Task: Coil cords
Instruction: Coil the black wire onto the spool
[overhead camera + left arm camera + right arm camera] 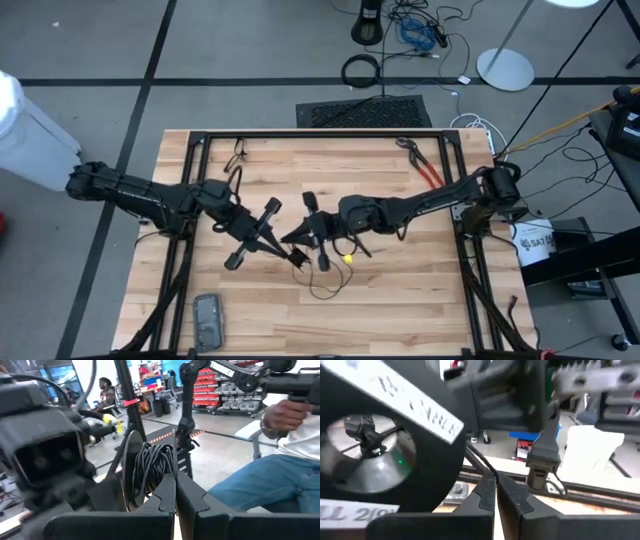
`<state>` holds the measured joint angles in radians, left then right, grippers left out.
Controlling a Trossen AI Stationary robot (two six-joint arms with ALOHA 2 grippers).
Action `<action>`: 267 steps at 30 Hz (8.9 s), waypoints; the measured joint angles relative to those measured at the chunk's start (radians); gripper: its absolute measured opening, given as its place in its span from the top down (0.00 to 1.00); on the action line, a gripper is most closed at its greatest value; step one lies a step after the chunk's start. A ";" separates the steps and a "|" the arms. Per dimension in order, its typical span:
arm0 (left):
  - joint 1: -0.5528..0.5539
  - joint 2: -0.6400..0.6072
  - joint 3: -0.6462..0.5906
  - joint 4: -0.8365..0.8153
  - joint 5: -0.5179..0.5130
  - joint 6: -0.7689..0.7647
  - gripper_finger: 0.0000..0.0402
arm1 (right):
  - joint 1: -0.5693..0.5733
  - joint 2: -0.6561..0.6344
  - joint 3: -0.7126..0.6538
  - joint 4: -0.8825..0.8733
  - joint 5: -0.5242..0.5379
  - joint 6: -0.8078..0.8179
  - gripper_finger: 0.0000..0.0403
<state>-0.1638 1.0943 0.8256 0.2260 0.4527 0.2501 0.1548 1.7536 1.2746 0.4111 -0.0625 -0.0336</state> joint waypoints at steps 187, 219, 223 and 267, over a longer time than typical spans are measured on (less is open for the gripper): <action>-0.020 -0.134 -0.001 -0.399 -0.194 -0.064 1.00 | 0.132 -0.066 -0.016 -0.065 0.457 -0.372 1.00; -0.019 -0.071 0.000 -0.236 -0.106 0.004 1.00 | 0.008 -0.065 0.024 -0.092 0.108 -0.266 1.00; -0.019 -0.070 0.000 -0.227 -0.106 0.032 1.00 | 0.009 -0.065 0.024 -0.085 0.102 -0.261 1.00; -0.019 0.066 0.000 0.144 0.096 0.081 1.00 | -0.124 -0.065 0.023 -0.296 -0.123 -0.119 0.87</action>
<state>-0.1825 1.1599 0.8253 0.3705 0.5491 0.3311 0.0312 1.6890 1.2980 0.1152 -0.1858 -0.1525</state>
